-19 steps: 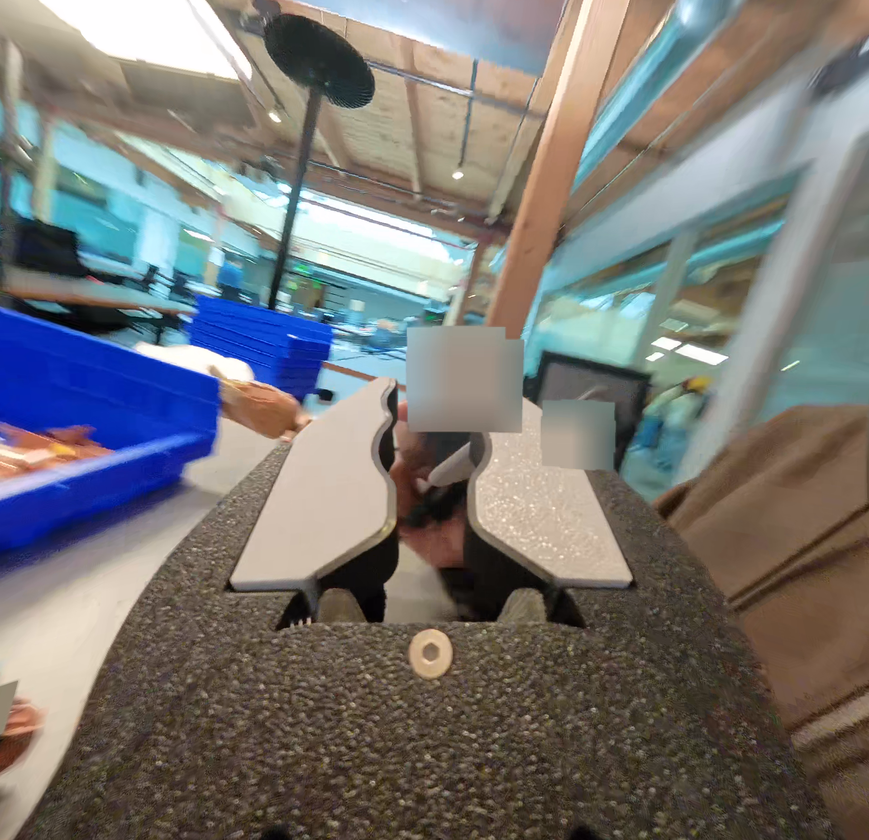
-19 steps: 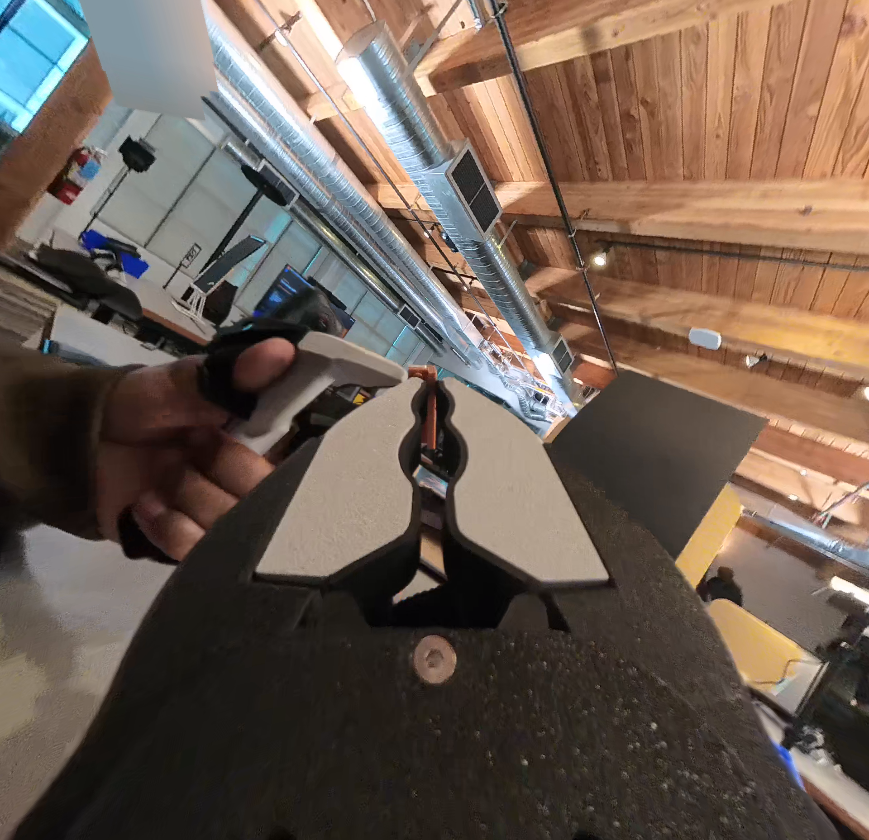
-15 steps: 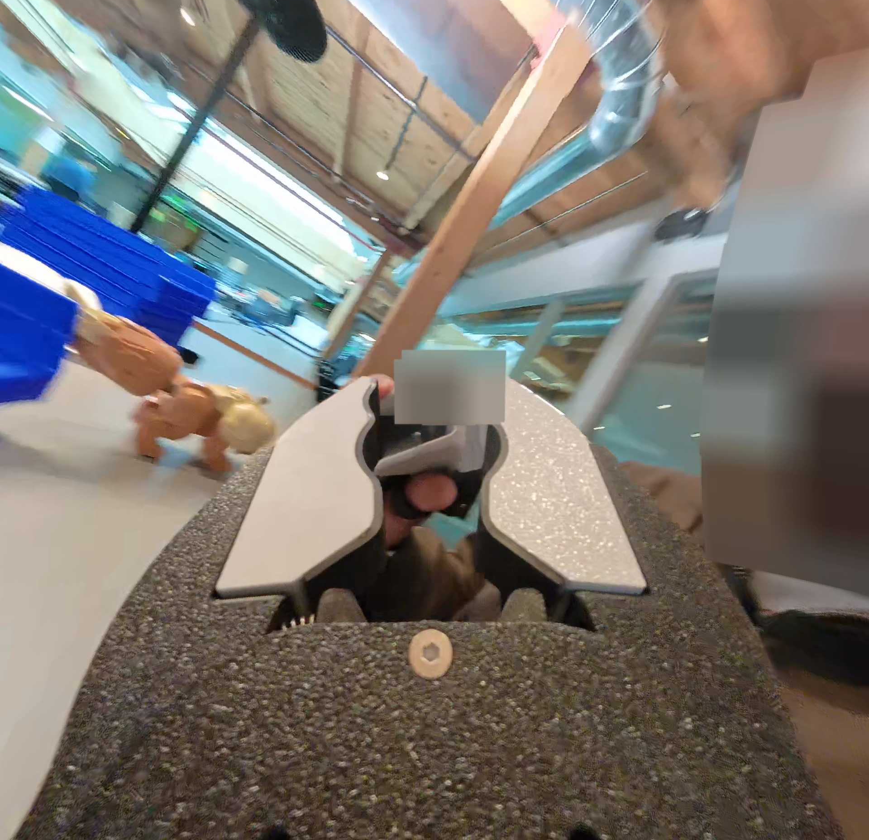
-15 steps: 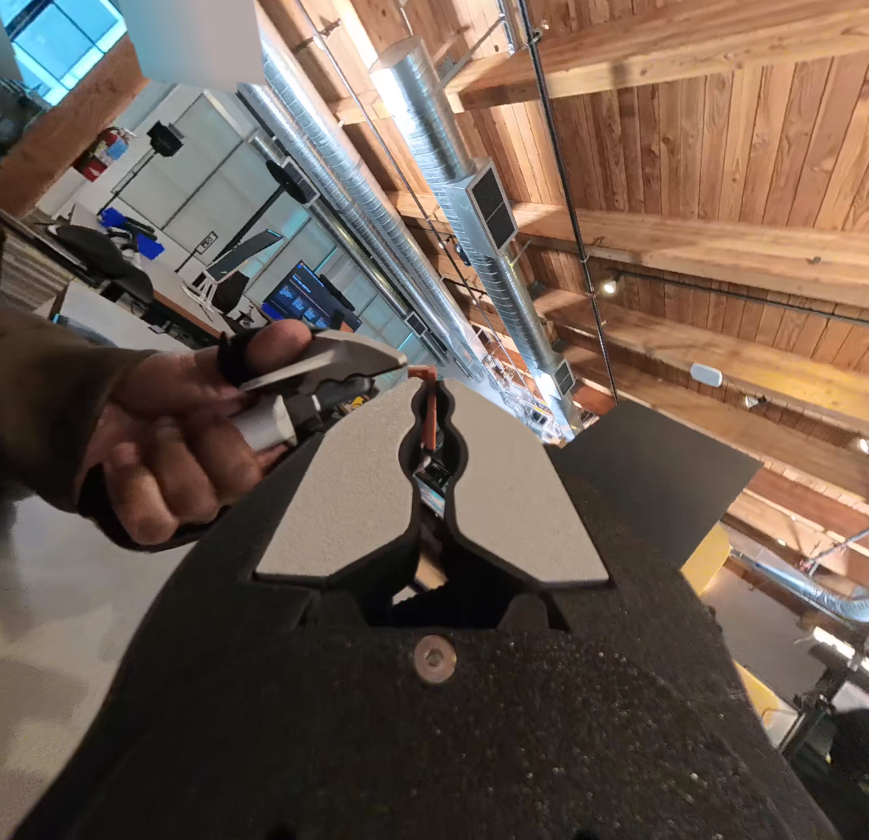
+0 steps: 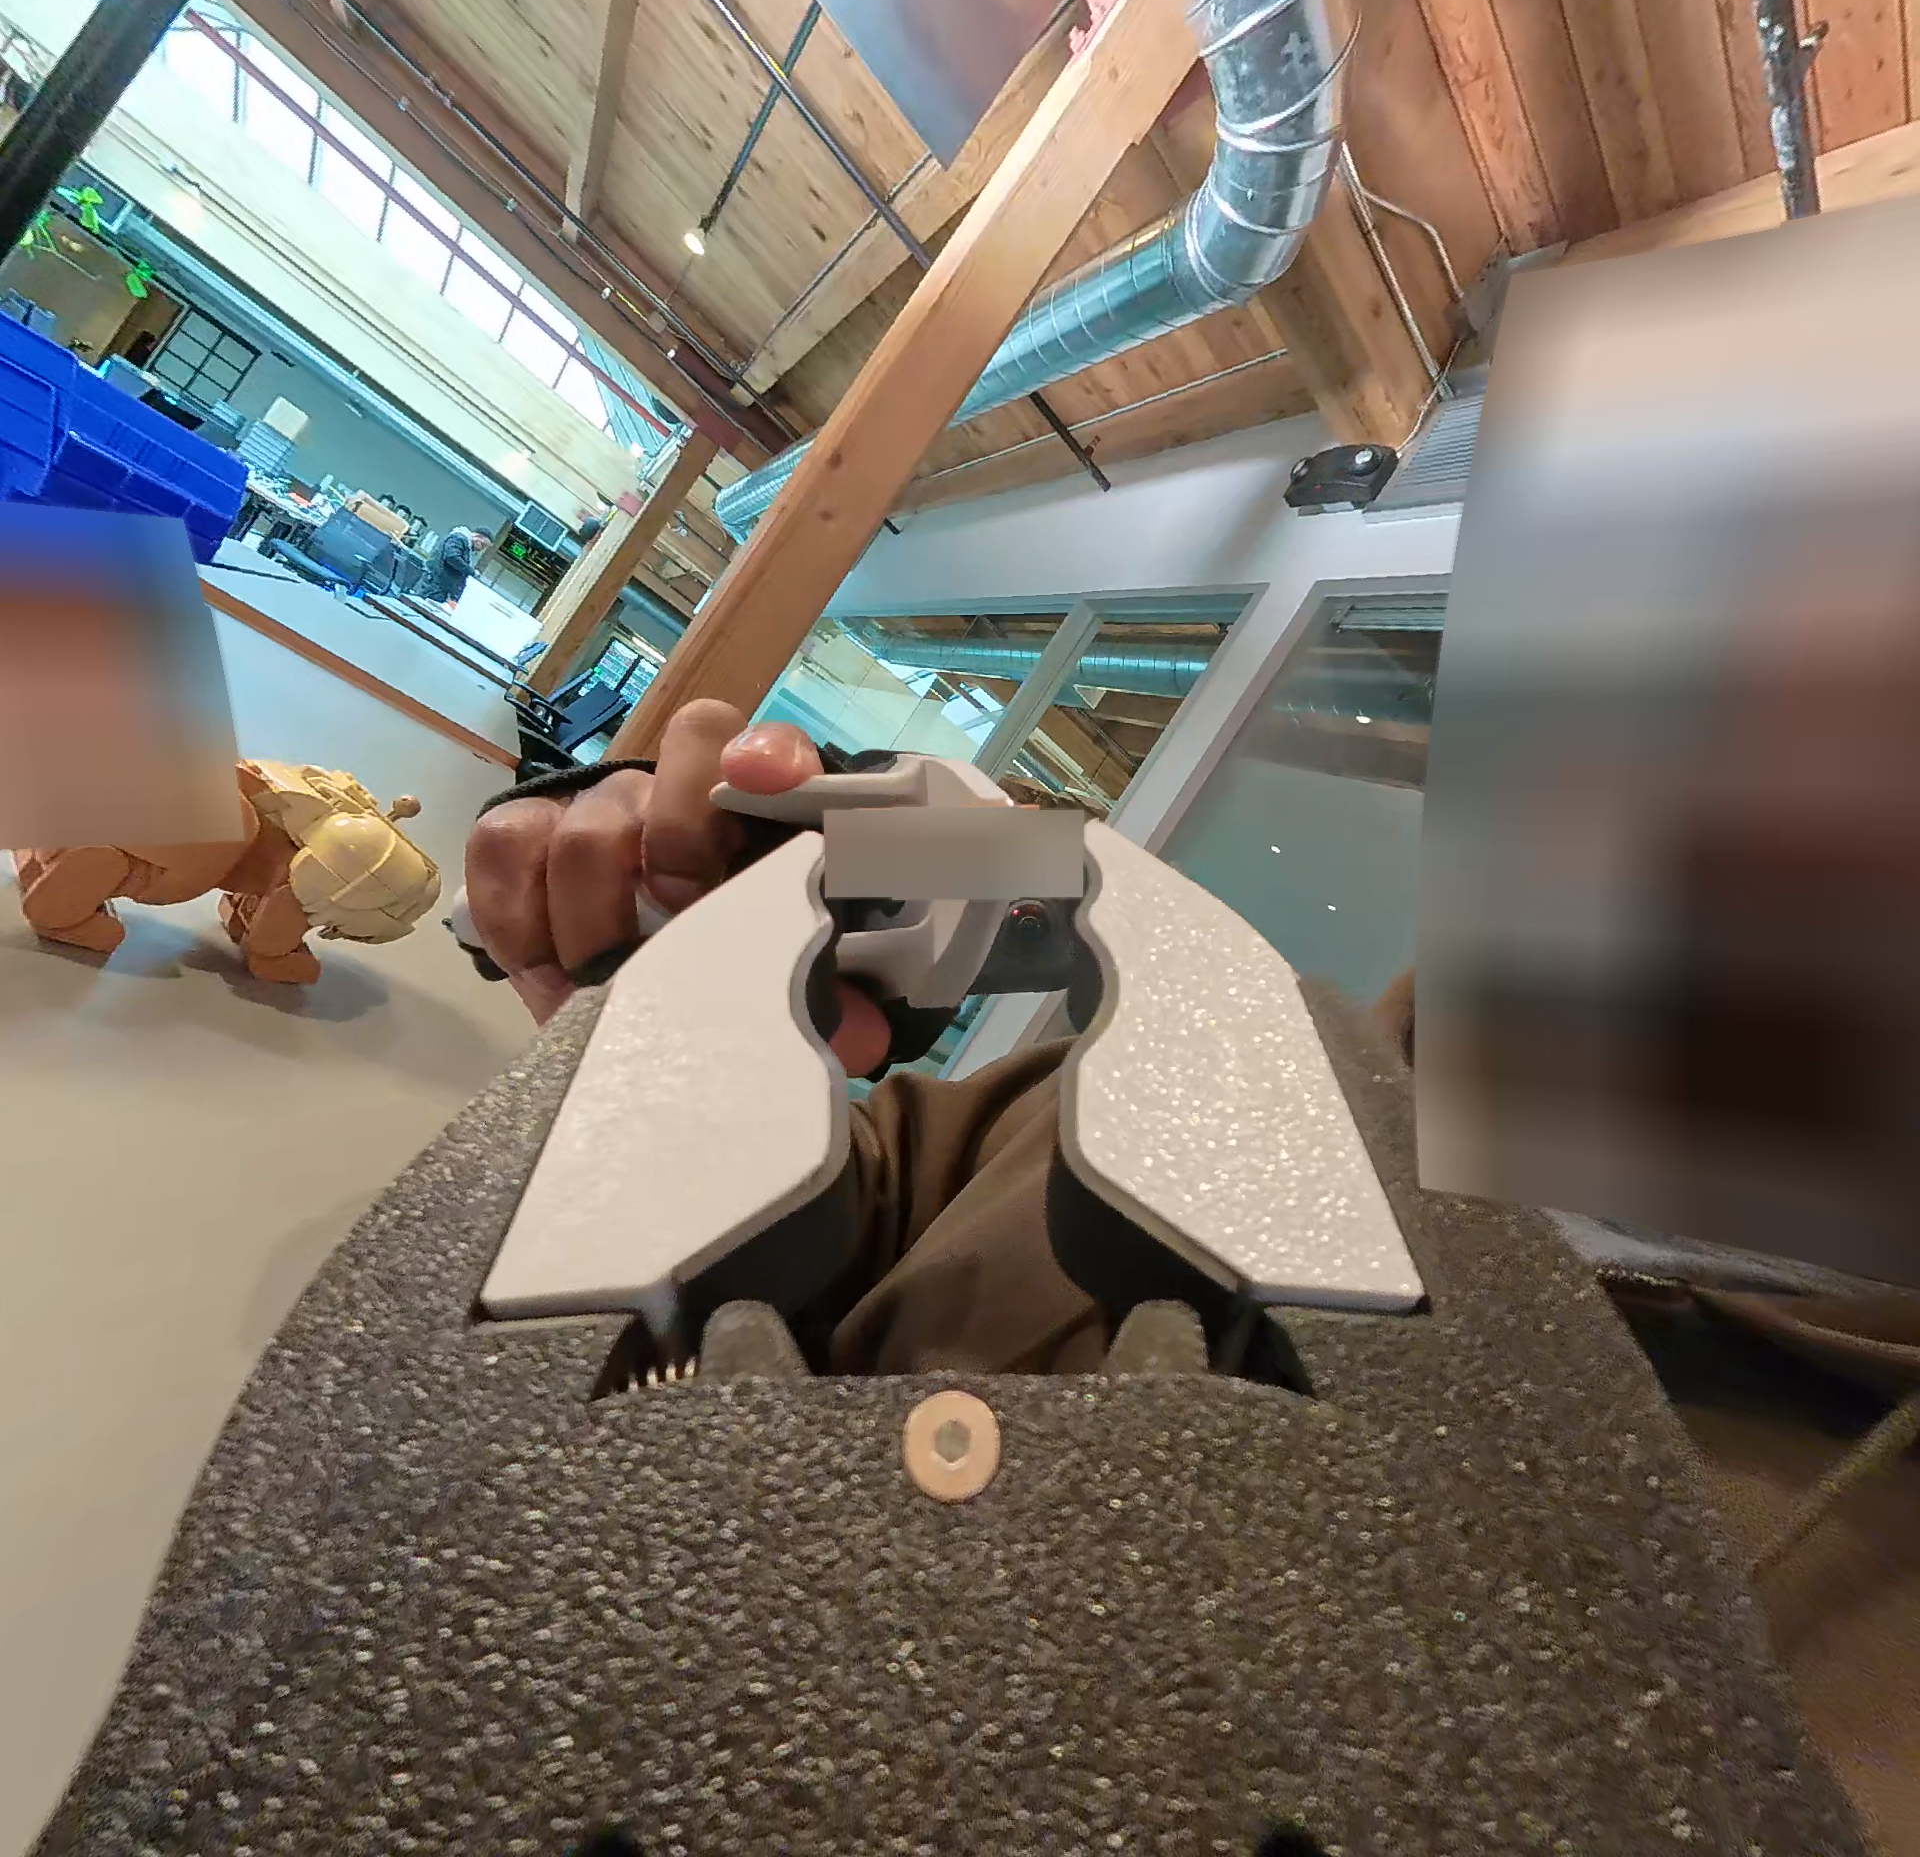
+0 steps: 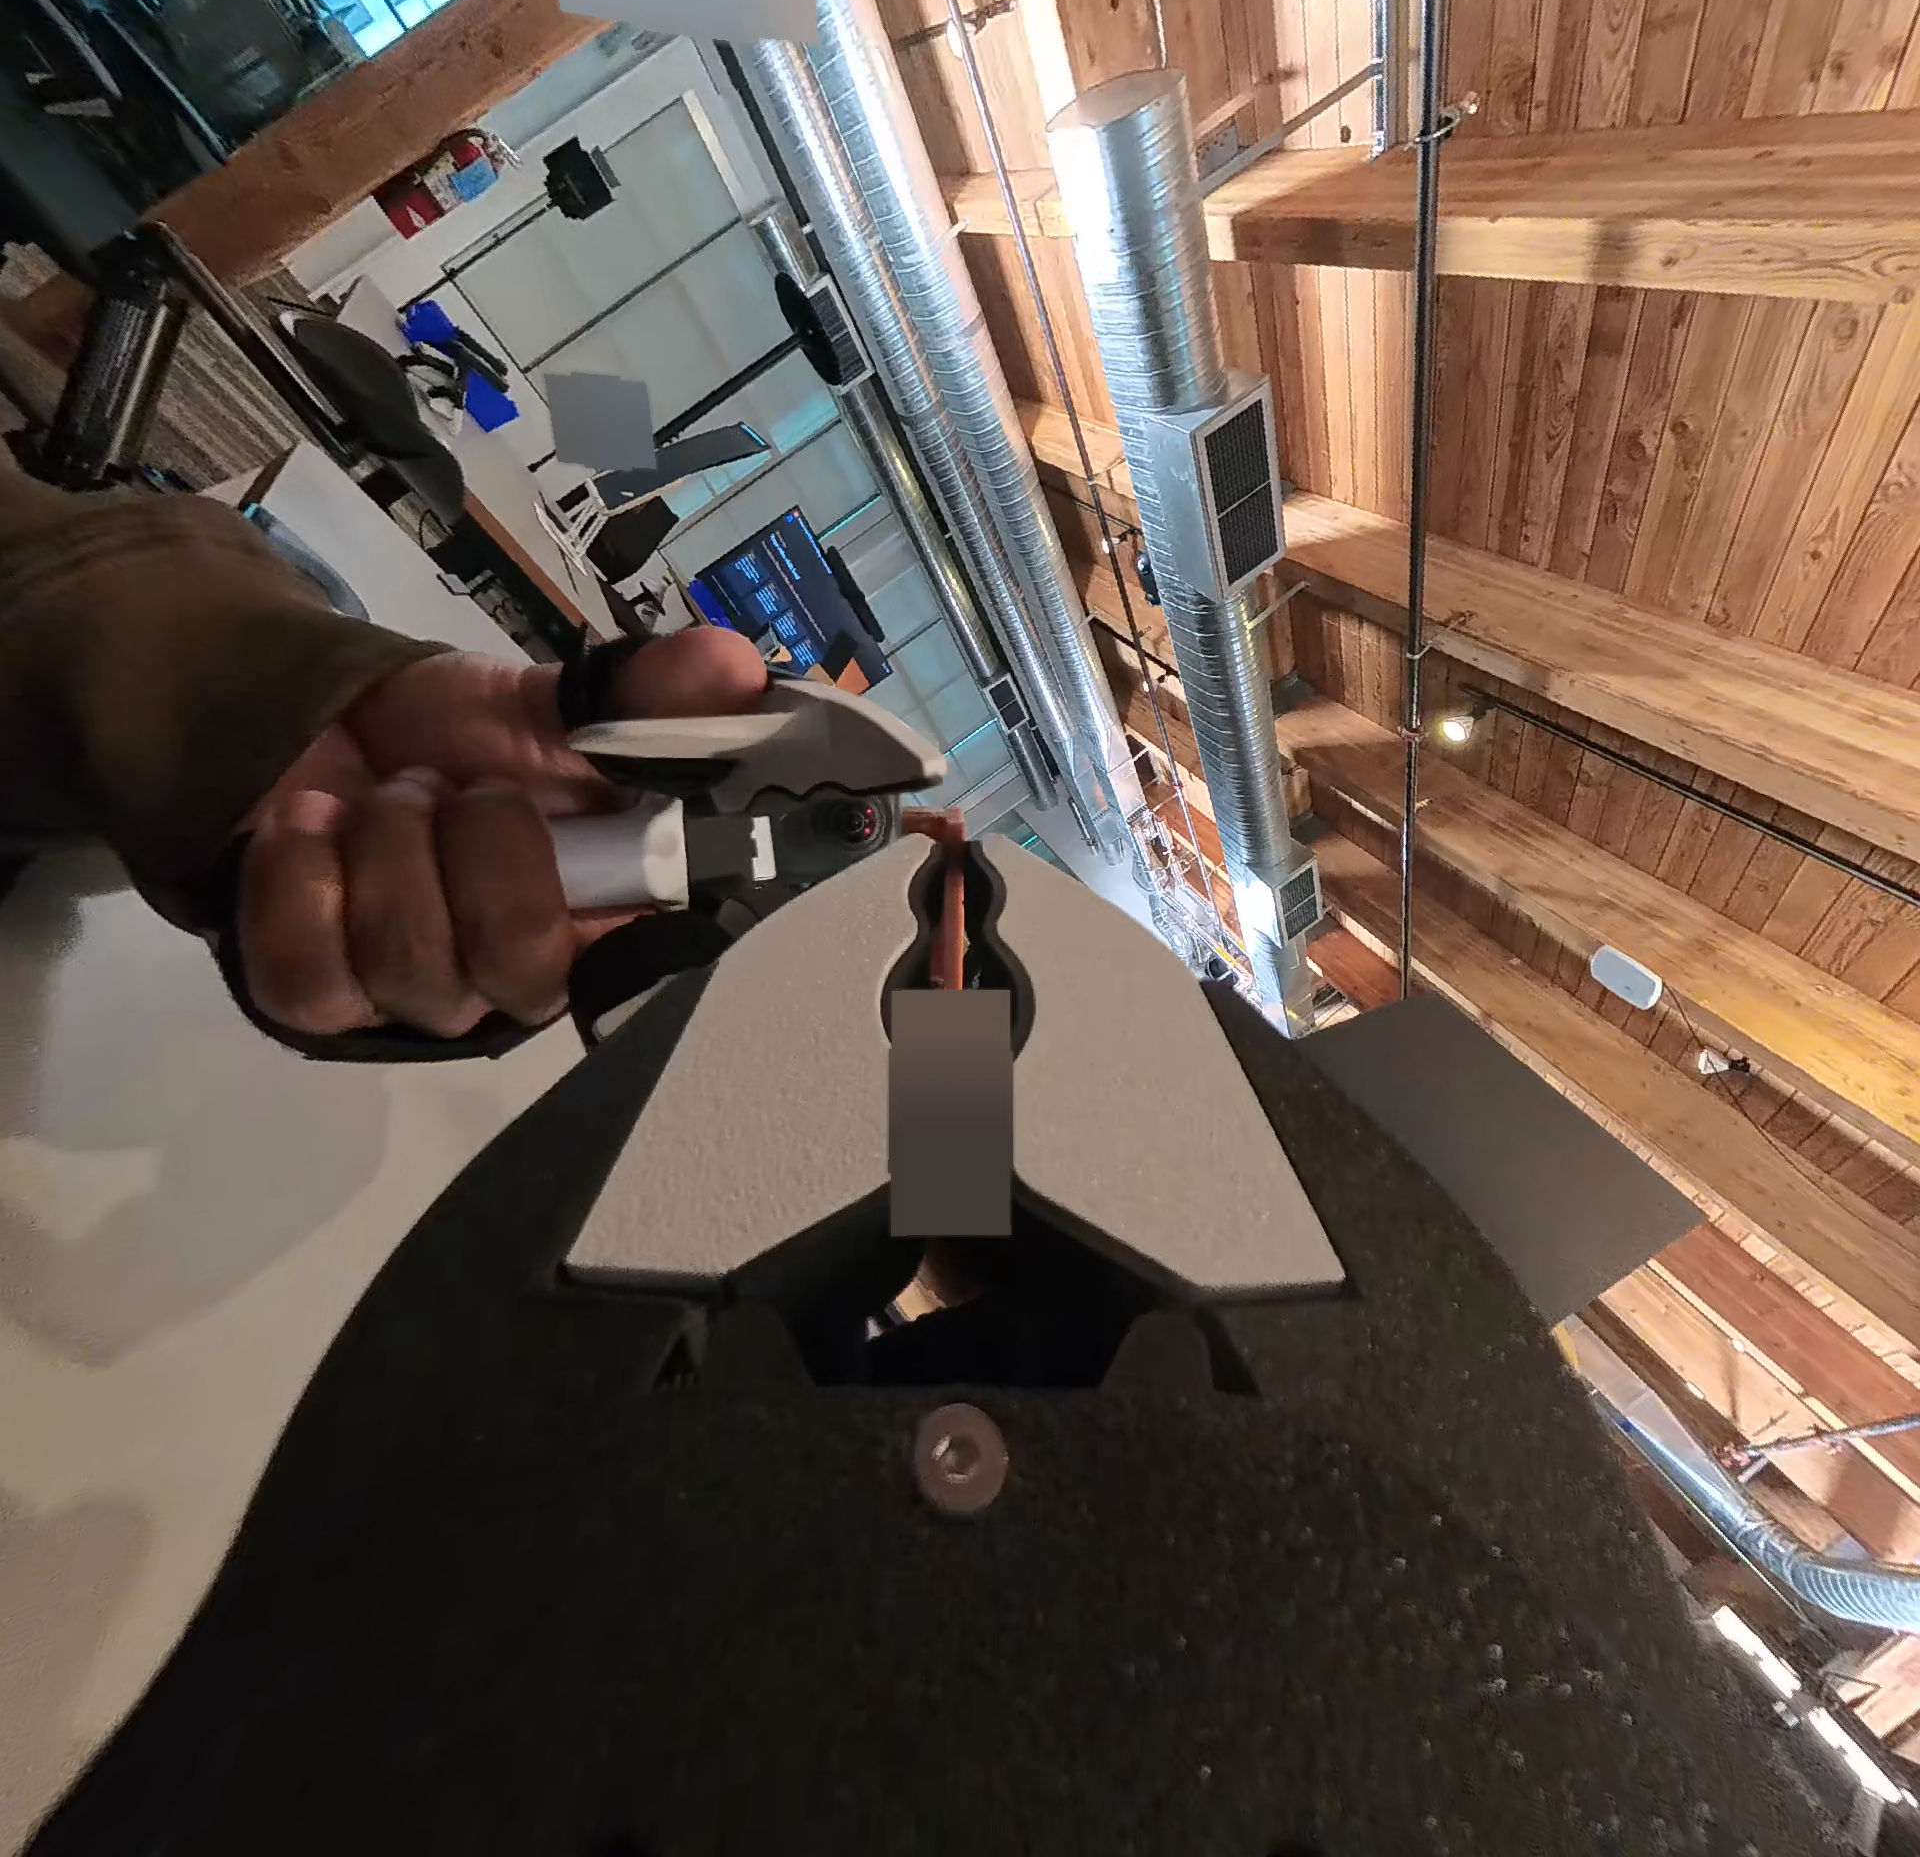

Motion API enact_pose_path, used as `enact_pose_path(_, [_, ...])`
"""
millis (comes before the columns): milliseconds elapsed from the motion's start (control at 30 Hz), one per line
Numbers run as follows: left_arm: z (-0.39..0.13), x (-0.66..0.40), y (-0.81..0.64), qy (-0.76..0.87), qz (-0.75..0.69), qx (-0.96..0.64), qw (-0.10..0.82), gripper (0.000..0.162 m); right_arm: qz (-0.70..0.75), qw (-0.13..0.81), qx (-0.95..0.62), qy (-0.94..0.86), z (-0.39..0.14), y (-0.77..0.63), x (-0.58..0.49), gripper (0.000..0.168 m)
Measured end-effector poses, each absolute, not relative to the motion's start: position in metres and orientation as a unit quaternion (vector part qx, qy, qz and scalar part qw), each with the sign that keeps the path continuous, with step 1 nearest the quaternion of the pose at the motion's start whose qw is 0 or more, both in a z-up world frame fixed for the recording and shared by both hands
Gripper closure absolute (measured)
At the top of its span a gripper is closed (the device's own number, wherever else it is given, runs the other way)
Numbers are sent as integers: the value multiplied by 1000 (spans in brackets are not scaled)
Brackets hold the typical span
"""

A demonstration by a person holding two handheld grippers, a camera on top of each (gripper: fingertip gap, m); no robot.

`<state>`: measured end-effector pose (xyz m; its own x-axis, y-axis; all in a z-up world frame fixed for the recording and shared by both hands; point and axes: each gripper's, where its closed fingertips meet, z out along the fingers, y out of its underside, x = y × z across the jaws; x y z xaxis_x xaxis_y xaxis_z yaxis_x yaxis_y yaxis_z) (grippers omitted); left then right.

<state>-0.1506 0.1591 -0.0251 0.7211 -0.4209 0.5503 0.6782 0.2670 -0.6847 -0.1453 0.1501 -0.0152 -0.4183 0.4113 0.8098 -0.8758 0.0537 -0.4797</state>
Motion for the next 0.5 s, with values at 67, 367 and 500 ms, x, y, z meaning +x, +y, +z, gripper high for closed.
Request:
enact_pose_path(67, [-25,-149,160,-126,-349,-496,785,127,652,494,220,-531,-16,149,-144,167])
enact_pose_path(367, [-26,-158,152,-93,-166,-536,822,128,674,445,154,-569,-21,148,-154,166])
enact_pose_path(500, [-25,-167,143,-65,25,-578,813,128,745,264,32,-612,-22,154,-163,166])
